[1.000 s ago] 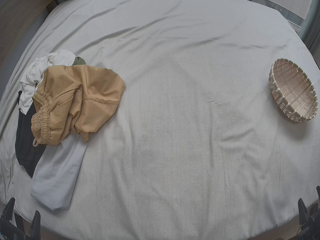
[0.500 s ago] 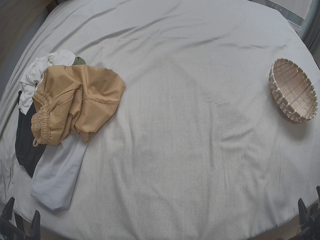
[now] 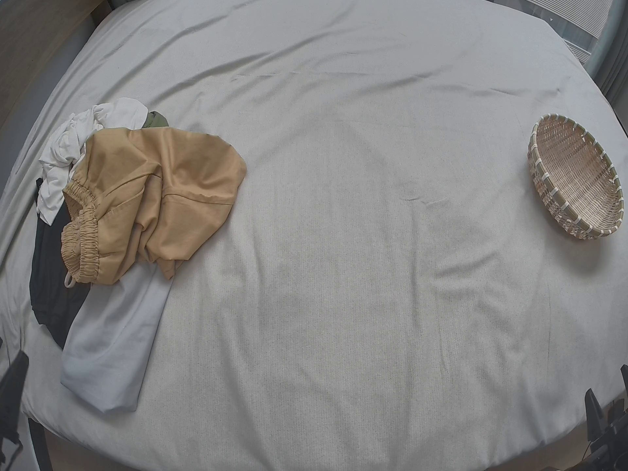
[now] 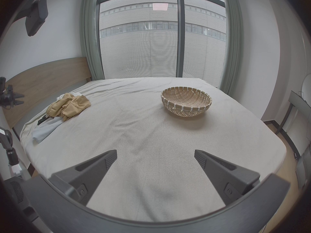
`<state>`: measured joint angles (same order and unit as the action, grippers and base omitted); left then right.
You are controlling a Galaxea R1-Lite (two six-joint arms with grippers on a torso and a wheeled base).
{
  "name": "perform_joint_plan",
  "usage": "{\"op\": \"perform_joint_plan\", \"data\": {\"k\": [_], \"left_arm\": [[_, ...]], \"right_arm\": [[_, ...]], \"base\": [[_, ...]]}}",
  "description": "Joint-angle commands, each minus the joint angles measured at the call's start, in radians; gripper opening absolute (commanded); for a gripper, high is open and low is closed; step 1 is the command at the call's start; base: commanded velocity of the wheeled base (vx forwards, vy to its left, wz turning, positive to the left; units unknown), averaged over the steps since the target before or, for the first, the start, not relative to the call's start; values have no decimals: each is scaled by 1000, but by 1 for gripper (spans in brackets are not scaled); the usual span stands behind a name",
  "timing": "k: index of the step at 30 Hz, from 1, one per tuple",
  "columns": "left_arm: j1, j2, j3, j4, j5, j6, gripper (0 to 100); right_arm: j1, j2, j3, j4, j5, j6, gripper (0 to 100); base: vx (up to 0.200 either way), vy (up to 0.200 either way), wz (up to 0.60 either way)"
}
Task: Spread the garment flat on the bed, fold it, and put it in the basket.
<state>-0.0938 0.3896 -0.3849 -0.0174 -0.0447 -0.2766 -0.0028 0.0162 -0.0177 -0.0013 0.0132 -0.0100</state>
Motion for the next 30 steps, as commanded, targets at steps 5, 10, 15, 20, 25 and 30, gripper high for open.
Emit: {"op": "perform_joint_plan", "data": {"k": [5,10,15,20,25,30], "left_arm": [[29,585,-216,-197,-30,-135,100],[109,724,-221,-305,-101,-147,100],[161,827,-230,-368,-129,-182,100],[171,911,-233,-414,-139,-185,100],[171,985,-247,-469,-164,-188,100],[163,1045,-279,-510,-165,-213,100]], "right_arm": [[0,-16,16,0,1,-1,100],[0,-16,16,0,1,-1,100],[0,-16,16,0,1,-1,100],[0,-16,16,0,1,-1,100],[0,-16,16,0,1,-1,100],[0,-16,16,0,1,-1,100]], "base": [[0,0,0],[0,0,0],[0,0,0],[0,0,0],[0,0,0],[0,0,0]]}}
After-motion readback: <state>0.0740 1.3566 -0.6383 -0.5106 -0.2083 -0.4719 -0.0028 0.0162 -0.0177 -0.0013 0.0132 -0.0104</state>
